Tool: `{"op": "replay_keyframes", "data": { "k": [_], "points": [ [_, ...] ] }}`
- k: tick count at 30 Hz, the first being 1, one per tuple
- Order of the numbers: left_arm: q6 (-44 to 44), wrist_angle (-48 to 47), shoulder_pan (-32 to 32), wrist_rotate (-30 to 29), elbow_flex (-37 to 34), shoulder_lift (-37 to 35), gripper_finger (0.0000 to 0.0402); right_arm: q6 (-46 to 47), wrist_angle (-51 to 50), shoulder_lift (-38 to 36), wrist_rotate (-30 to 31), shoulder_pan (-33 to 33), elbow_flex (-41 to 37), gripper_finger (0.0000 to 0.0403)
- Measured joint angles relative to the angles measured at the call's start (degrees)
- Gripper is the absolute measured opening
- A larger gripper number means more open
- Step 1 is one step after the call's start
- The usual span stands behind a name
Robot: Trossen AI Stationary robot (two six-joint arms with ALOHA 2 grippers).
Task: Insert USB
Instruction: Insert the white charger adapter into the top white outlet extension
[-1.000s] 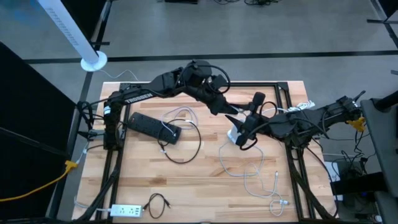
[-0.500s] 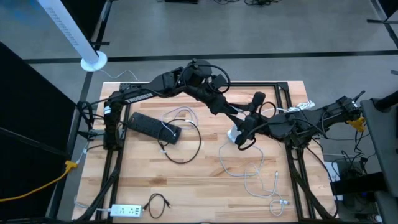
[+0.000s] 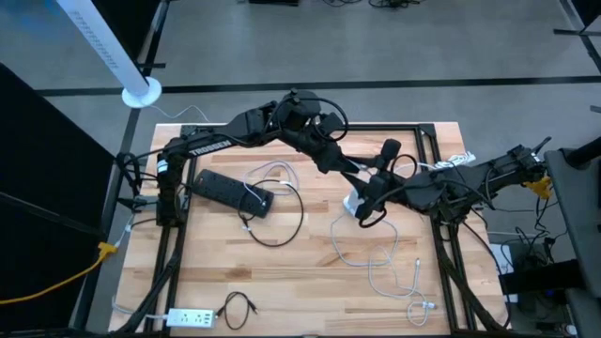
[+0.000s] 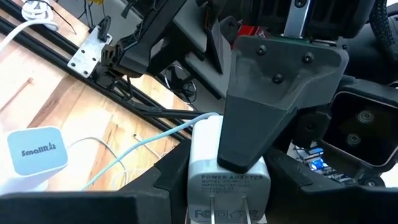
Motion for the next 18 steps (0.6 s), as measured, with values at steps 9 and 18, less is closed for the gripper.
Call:
{"op": "replay_keyframes", "data": {
  "k": [9,18],
  "points": [
    [0.03,0.27,-0.07,0.34,0.00,-0.22,0.0125,0.38,-0.14,0.02,2.23,0.01,-0.11,0.0208],
    [0.15,0.34,-0.07,0.20,0.00,-0.22,0.0125,-0.27,1.30,0.02,0.84,0.12,-0.11,0.0158]
  ]
}}
